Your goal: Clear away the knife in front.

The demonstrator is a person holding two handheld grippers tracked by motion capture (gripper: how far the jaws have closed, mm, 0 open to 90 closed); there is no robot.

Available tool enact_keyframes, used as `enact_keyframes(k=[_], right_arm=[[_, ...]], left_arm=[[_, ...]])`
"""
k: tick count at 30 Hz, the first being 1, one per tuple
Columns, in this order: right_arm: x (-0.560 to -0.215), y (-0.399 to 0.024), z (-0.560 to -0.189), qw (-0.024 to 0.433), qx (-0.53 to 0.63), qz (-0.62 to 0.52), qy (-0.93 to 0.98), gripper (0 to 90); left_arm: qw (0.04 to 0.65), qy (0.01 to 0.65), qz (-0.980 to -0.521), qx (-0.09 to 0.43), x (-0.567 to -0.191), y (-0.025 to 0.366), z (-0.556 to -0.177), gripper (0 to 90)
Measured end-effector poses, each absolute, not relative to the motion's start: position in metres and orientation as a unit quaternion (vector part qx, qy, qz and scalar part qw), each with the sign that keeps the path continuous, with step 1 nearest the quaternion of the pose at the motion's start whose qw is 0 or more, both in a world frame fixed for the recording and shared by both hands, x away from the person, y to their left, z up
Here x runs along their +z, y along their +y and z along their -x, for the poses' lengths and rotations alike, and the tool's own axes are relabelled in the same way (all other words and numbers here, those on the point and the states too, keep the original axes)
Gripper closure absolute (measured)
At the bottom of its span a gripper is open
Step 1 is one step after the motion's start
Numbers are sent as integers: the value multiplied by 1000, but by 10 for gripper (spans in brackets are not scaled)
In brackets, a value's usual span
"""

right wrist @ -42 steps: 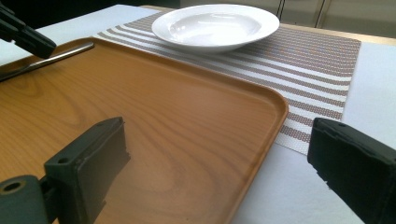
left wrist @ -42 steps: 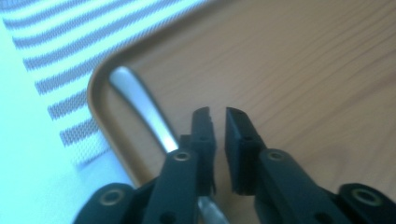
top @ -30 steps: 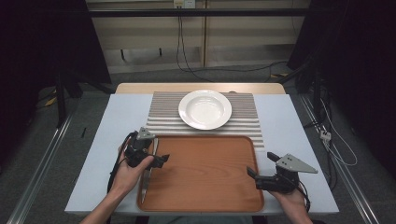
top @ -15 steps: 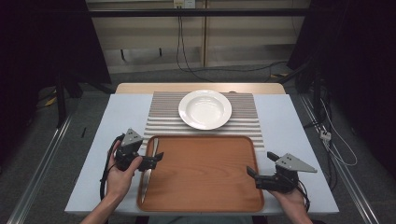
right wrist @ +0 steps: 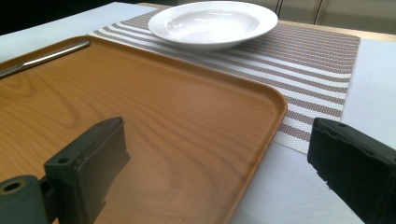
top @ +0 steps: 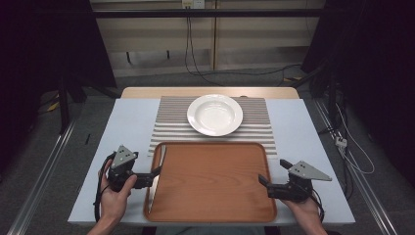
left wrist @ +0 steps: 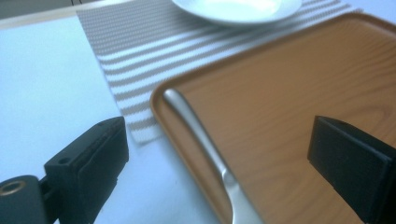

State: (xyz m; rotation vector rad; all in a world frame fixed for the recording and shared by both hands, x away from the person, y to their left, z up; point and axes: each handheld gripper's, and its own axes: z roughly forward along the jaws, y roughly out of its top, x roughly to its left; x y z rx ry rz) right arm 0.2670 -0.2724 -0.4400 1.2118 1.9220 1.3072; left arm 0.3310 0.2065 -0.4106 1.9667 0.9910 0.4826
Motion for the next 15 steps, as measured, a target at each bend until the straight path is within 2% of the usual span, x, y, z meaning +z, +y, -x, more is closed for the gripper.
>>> enact_keyframes(k=[2, 7, 15], right_arm=[[-440, -272, -267, 256, 482, -449, 707, 47], [-440, -274, -268, 254, 485, -453, 704, 46], [-440, -275, -266, 256, 487, -450, 703, 46]], left_arm=[[428, 409, -784, 189, -412, 207, -328, 53], [432, 382, -796, 182, -421, 208, -320, 54], [429, 398, -788, 191, -424, 206, -325, 54]])
